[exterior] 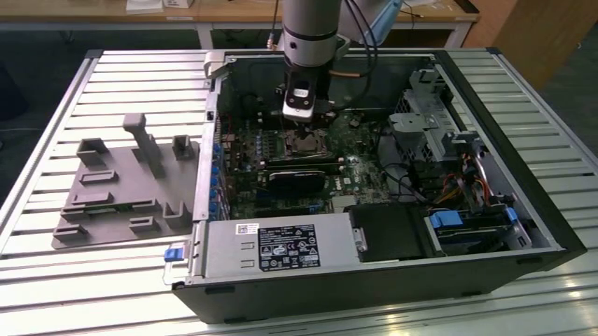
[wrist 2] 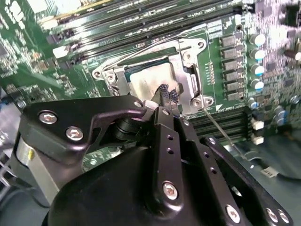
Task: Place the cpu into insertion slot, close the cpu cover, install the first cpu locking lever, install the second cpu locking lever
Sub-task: 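Close the cpu cover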
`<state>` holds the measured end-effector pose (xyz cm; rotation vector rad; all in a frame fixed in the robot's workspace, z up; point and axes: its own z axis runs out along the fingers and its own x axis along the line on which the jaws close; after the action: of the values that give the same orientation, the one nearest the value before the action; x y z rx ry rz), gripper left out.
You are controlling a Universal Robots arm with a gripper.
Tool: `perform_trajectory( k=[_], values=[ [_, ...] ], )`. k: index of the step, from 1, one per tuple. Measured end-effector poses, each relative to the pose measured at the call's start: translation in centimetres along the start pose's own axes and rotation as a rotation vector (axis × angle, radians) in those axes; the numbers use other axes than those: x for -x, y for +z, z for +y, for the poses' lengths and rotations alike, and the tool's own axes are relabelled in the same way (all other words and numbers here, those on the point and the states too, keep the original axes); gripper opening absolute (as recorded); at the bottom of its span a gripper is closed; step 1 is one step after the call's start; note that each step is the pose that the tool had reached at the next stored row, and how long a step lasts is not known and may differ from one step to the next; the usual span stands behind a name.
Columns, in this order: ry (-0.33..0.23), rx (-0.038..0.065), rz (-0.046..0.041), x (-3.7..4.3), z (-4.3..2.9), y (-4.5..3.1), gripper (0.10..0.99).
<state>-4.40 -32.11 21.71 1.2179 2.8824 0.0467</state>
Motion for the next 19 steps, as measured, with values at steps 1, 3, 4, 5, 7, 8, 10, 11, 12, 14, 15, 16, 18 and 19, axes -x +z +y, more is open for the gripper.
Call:
perform_trajectory(
  k=[1, 3, 4, 5, 7, 8, 10, 11, 12, 14, 15, 16, 18, 19],
  values=[
    [-0.018, 0.000, 0.0006, 0.00, 0.00, 0.01, 0.102],
    [-0.055, 0.000, 0.0016, 0.00, 0.00, 0.02, 0.102],
    [-0.073, 0.000, 0.0019, 0.00, 0.00, 0.03, 0.102],
    [-0.090, 0.000, 0.0023, 0.00, 0.00, 0.03, 0.102],
    [-0.124, 0.001, 0.0031, 0.00, 0.00, 0.05, 0.102],
    [-0.143, 0.001, 0.0036, 0.00, 0.00, 0.06, 0.102],
    [-0.178, 0.001, 0.0046, 0.00, -0.01, 0.06, 0.102],
    [-0.196, 0.001, 0.0052, 0.00, -0.01, 0.07, 0.102],
    [-0.215, 0.001, 0.0058, 0.00, -0.01, 0.08, 0.102],
    [-0.251, 0.001, 0.0070, 0.00, -0.01, 0.10, 0.102],
    [-0.270, 0.001, 0.0075, 0.00, -0.01, 0.11, 0.102],
    [-0.288, 0.001, 0.0082, 0.00, -0.01, 0.11, 0.102],
    [-0.325, 0.001, 0.0094, 0.00, -0.01, 0.13, 0.102],
    [-0.342, 0.001, 0.0100, 0.00, -0.01, 0.14, 0.102]
  ],
)
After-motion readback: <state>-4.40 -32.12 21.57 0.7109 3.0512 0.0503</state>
